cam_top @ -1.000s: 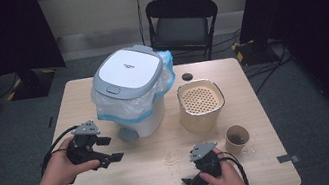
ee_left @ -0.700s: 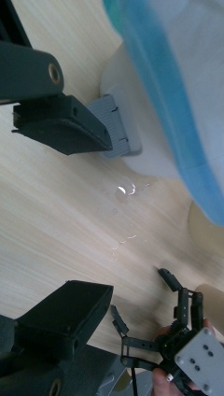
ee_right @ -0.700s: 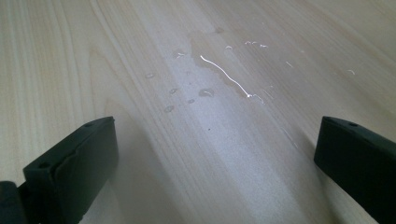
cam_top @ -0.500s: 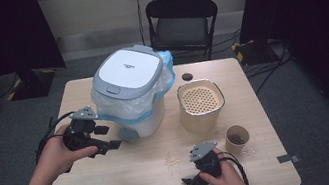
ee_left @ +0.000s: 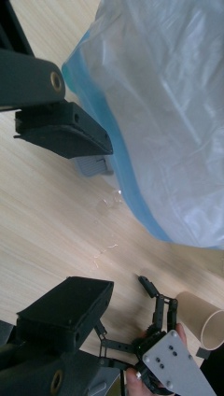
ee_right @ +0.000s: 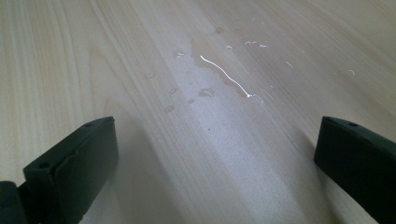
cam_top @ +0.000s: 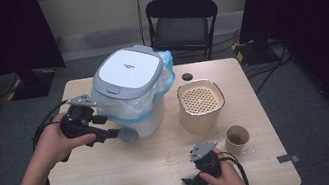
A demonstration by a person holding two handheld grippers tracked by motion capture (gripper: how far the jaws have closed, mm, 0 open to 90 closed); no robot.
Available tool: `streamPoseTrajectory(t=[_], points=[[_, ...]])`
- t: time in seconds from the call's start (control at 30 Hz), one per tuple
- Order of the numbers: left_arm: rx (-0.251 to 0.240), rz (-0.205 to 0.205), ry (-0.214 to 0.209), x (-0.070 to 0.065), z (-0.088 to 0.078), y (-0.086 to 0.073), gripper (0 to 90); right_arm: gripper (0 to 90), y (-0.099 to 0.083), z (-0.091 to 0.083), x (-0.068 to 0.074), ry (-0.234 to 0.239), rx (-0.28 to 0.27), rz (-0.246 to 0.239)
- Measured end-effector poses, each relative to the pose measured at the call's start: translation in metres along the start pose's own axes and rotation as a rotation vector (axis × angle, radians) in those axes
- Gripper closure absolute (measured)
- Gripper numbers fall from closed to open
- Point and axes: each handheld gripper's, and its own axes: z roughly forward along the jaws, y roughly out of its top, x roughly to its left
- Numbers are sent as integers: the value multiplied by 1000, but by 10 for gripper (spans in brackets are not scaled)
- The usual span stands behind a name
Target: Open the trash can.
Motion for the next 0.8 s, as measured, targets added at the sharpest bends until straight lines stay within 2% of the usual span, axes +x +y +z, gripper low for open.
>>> streamPoseTrajectory(t=[0.17, 0.23, 0.63, 0.8], points=[[-14, -7, 8, 1, -6, 10, 298, 0, 0, 0, 0, 0, 0, 0], [-8, 2, 10, 2, -7, 14, 299, 0, 0, 0, 0, 2, 2, 0], [-7, -6, 25, 6, -12, 32, 306, 0, 0, 0, 0, 1, 1, 0], [-7, -3, 30, 8, -14, 39, 341, 0, 0, 0, 0, 1, 2, 0]])
